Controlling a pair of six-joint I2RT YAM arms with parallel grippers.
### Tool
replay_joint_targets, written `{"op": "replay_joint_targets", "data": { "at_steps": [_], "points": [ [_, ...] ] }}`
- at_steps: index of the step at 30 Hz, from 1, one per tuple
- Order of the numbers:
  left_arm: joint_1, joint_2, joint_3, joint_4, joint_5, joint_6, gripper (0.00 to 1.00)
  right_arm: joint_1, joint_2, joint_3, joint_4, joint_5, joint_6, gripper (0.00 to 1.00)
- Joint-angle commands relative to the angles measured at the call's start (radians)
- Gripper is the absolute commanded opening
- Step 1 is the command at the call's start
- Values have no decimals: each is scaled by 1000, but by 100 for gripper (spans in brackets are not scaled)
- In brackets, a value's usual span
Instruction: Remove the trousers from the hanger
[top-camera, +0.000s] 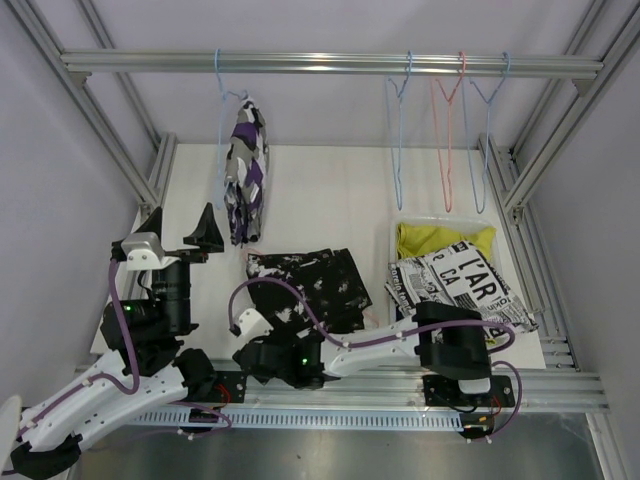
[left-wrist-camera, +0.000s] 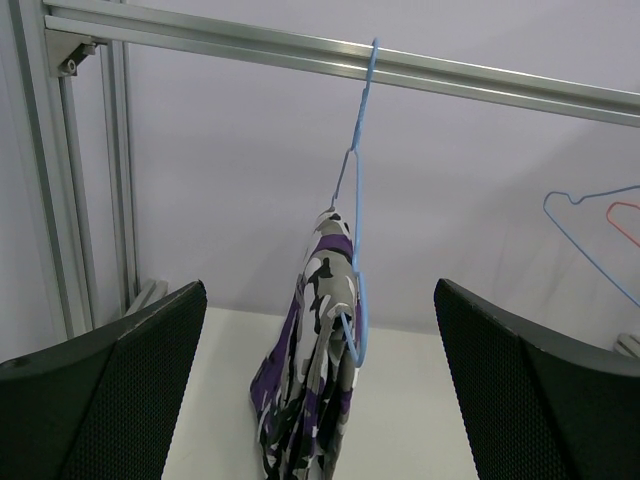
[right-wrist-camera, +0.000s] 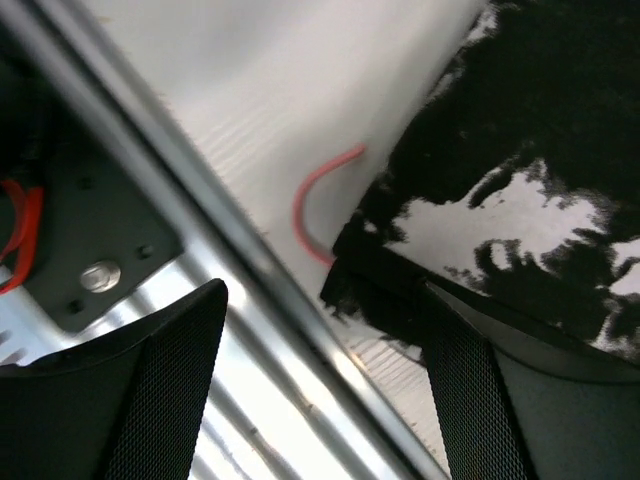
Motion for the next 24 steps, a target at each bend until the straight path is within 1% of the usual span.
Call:
{"op": "replay_joint_targets", "data": {
  "at_steps": [1,3,8,11,13,18,24],
  "points": [
    [12,-1,5,13,4,-17,100,9,64,80,-88,206,-23,79],
    [14,-1,7,12,6,-20,99,15,84,114,-120,299,-9,80],
    [12,-4,8,4,9,-26,100,15,135,158,-145,424,-3,80],
    [12,-6,16,1,9,-28,99,7,190,212,-208,487,0,79],
    [12,-7,11,1,10,-29,99,6,213,240,-209,479,-4,79],
    [12,-15,10,-1,9,-29,100,-2,241,240,-189,414,5,79],
    [12,-19,15,-10,15,-37,99,-14,254,233,-199,386,33,77]
  ]
}}
